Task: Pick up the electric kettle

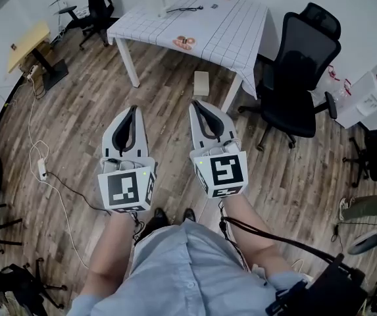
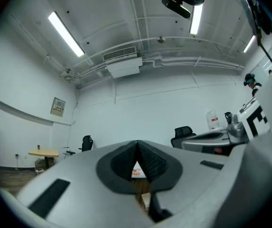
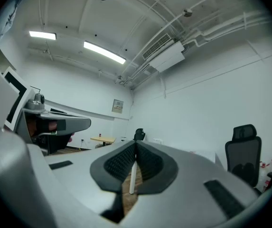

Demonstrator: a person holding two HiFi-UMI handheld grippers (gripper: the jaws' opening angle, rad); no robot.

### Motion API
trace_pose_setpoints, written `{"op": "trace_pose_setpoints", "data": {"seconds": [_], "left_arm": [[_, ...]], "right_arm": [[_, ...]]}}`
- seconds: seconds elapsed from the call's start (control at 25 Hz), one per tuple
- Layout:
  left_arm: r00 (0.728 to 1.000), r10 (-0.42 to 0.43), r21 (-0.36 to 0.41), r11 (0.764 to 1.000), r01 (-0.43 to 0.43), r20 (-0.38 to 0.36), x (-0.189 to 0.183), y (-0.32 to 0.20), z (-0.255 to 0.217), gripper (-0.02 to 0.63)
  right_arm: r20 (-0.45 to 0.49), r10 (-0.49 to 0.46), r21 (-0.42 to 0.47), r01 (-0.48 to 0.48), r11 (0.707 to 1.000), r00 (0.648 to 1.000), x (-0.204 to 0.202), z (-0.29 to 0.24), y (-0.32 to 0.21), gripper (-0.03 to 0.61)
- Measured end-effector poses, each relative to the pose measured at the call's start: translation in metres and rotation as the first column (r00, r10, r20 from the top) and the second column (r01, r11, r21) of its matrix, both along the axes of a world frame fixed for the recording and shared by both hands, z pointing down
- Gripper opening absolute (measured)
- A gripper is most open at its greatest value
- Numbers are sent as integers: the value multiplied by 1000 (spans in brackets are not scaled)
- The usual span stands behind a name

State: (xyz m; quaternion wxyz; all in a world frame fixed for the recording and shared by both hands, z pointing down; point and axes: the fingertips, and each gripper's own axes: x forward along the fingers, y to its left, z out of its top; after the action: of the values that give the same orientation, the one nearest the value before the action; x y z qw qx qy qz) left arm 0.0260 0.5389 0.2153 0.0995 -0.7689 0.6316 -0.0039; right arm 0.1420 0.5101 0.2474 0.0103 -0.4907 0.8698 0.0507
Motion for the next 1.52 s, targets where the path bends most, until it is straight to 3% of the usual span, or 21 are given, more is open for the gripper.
{"op": "trace_pose_setpoints", "data": {"seconds": [0.36, 0.6, 1.08, 1.52], "left_arm": [[1000, -1, -61, 998, -1, -27, 4, -45, 34, -2], [999, 10, -51, 999, -12, -42, -22, -120, 39, -2], [998, 50, -6, 999, -50, -40, -100, -286, 5, -2], [994, 103, -65, 992, -106, -48, -112, -379, 31, -2]], "right_arm": [[-23, -17, -47, 16, 999, 1000, 1, 28, -44, 2], [-32, -2, -37, 0, 999, 999, -25, 33, -120, 2], [-27, 33, 36, -32, 999, 999, -104, -13, -285, 2], [-47, 83, 2, -83, 997, 995, -117, 2, -378, 2]]}}
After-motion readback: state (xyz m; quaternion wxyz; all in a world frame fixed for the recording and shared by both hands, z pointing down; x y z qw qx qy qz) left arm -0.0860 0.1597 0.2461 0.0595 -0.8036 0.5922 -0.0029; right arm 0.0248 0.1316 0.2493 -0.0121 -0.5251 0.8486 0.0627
